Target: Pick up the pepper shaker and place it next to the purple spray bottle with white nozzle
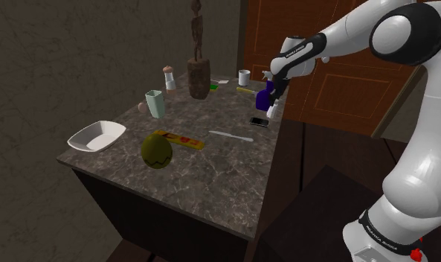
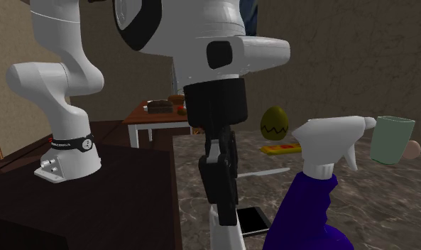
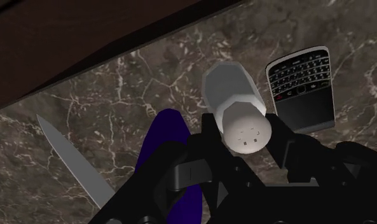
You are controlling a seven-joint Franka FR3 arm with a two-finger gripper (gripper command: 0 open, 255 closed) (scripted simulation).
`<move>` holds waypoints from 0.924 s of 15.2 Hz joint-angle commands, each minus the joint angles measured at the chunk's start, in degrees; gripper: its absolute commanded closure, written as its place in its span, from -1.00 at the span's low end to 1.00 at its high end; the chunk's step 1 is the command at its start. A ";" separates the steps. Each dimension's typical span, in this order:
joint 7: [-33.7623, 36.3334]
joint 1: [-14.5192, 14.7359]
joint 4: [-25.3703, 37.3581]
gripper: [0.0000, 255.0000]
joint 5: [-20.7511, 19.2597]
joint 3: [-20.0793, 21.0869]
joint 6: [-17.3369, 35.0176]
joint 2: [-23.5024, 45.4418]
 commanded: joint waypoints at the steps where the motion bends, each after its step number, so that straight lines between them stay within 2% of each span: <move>1: 0.01 0.01 -0.52 1.00 0.02 0.02 1.14 0.58; 9: 0.01 0.01 -0.51 1.00 0.02 0.02 1.14 0.60; 10: 0.00 0.01 -0.51 -1.00 0.02 0.02 1.14 0.60; 14: 0.00 0.01 -0.51 -1.00 0.03 0.02 1.14 0.59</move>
